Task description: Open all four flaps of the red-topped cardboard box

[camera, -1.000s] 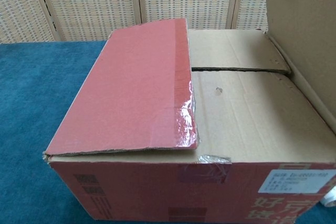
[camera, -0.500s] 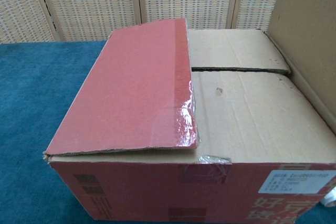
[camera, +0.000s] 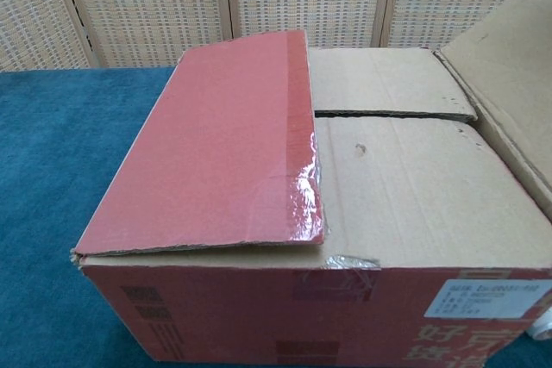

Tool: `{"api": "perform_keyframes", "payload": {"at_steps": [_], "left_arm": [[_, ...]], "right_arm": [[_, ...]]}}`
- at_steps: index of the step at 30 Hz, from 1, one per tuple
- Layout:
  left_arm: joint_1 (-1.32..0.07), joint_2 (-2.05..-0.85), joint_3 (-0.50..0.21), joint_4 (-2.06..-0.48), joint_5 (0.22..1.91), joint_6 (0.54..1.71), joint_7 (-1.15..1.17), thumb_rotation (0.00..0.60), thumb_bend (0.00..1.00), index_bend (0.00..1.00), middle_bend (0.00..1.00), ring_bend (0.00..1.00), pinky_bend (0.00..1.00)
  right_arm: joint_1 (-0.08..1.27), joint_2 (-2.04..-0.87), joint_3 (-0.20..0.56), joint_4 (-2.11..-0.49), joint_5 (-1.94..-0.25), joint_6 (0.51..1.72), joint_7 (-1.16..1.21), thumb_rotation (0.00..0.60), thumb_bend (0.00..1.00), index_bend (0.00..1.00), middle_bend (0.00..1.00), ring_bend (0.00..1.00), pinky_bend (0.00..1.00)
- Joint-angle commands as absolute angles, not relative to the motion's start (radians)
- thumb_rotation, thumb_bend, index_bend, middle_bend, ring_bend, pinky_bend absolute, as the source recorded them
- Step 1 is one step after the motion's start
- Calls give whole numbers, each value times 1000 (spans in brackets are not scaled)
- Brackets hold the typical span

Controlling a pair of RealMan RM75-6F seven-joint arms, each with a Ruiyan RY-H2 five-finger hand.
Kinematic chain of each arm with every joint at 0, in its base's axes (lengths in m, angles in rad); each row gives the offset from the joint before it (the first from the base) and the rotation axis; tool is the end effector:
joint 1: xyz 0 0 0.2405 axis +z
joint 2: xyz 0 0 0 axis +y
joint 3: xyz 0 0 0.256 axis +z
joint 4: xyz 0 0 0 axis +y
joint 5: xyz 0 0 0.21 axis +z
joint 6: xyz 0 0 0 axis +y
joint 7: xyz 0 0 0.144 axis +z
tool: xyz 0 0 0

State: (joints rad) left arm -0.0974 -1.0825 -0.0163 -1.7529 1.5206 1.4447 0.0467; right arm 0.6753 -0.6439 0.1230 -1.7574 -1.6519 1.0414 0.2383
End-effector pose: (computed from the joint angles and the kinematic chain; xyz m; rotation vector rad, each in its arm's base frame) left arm -0.2849 0.1749 0.1473 -1.4437 -0.9862 -0.9256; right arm -0.1542 -0.3244 0.2401 1.9843 -0.5474 0.9446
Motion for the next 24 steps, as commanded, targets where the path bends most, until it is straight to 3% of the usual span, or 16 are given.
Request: {"api": "perform_keyframes", "payload": {"at_steps": [1,11,19,24], "left_arm": [[-100,-1079,-16,-1756,1527,1445,51,398,167,154,0,0,0],[-142,-1032,-16,-1785,1596,1420,60,398,166,154,0,0,0],[-196,-979,-20,-1815,1662,1380,65,398,161,154,0,0,0],[-248,-935,-29,-1843,1715,1341,42,397,158,153,0,0,0]], "right_arm": [[665,-653,121,-1740,-1642,1041,244,600,1000,339,448,108,141],[613,-686,130,-1716,-1590,1094,241,600,985,333,378,107,142],[546,-717,129,-1762,-1484,1134,161,600,833,162,193,0,143],[498,-743,122,-1801,-1410,1161,101,600,827,96,119,0,118]]}}
